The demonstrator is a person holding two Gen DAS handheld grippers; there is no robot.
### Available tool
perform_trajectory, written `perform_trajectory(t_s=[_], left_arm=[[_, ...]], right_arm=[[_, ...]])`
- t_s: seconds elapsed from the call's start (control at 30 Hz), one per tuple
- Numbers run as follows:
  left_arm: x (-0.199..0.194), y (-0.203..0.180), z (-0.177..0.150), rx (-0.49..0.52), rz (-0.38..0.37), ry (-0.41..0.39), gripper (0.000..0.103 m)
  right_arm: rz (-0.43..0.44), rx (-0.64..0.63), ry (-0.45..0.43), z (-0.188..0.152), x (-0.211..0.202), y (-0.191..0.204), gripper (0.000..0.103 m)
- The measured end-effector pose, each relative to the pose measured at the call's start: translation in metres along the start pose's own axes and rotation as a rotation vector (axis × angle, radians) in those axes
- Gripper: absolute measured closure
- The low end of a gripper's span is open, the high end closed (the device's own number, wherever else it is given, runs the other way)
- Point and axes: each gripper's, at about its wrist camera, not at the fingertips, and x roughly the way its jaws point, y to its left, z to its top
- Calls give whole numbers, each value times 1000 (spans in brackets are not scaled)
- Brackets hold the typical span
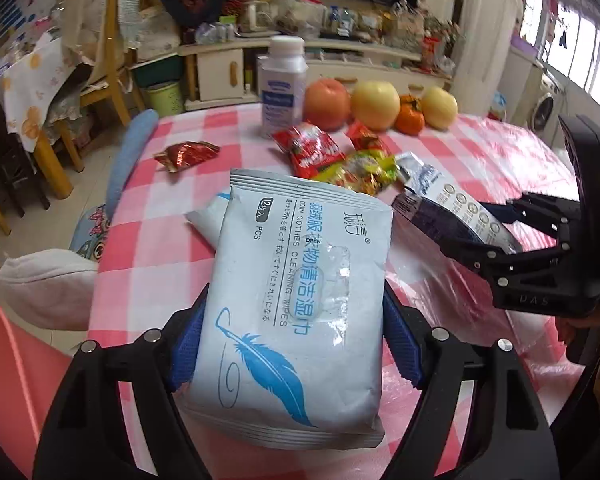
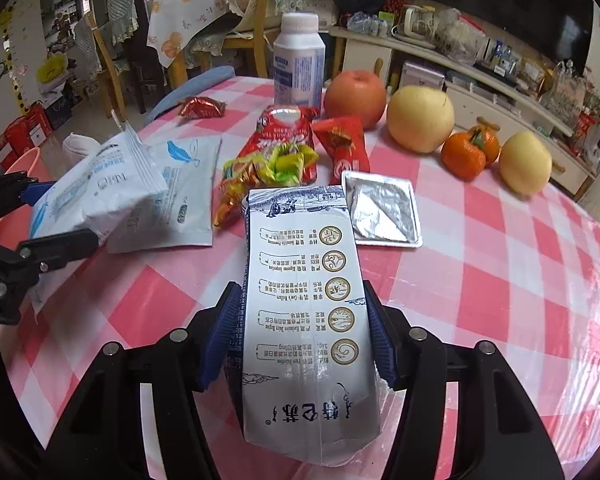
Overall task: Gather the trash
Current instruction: 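Carry both held items over the pink bucket and open both tools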
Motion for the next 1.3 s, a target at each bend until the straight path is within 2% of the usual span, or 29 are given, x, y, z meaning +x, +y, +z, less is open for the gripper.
perform_trajectory(t_s=[0.27, 0.67, 0.9, 1.3], left_arm=[[-34, 30, 0, -140, 39, -101, 25], [-72, 90, -5, -318, 177, -208, 25], [-92, 127, -16, -413, 246, -240, 25], [-133, 217, -57, -683, 418, -284, 25]], right_arm=[[-25, -46, -49, 16, -30, 34, 43], [12, -163, -108, 49, -50, 109, 43], [55, -227, -116, 65, -48, 157, 43], [176, -366, -112, 88, -31, 266, 43]])
